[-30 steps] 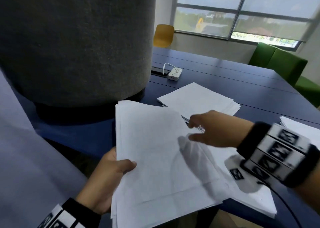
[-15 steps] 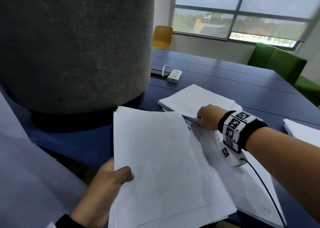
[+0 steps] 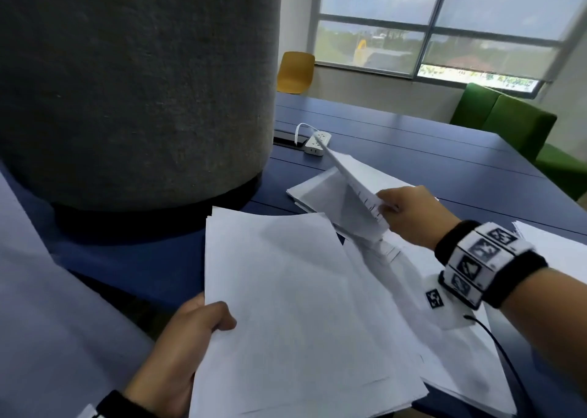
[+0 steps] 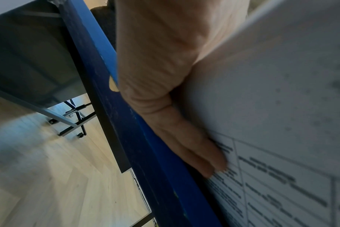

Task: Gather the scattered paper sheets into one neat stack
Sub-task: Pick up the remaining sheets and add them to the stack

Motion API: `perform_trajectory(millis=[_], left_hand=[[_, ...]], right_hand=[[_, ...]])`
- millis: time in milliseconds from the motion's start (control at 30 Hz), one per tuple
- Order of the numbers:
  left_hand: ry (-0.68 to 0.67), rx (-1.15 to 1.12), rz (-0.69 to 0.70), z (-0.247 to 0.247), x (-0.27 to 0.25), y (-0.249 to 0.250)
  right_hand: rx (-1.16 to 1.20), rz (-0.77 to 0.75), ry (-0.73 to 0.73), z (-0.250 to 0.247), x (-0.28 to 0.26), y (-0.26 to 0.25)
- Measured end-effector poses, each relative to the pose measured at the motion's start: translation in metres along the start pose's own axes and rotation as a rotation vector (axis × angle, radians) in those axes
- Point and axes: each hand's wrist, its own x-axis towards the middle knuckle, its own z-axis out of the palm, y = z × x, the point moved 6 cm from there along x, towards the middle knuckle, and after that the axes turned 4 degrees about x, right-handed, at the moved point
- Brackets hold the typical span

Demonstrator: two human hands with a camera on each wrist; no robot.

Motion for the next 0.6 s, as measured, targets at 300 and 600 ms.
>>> perform_trajectory(millis=[300,600], left_hand=[[0.029,-0.112,-0.021,-0.002,-0.002,-0.002],[0.027,-0.101,-0.02,-0.003,-0.003,0.001]], right_hand=[[-0.153,-0.472,-0.327,0.021,-0.106,-0.079],[-0.247,-0.614,-0.532,0.034,-0.155,-0.076]])
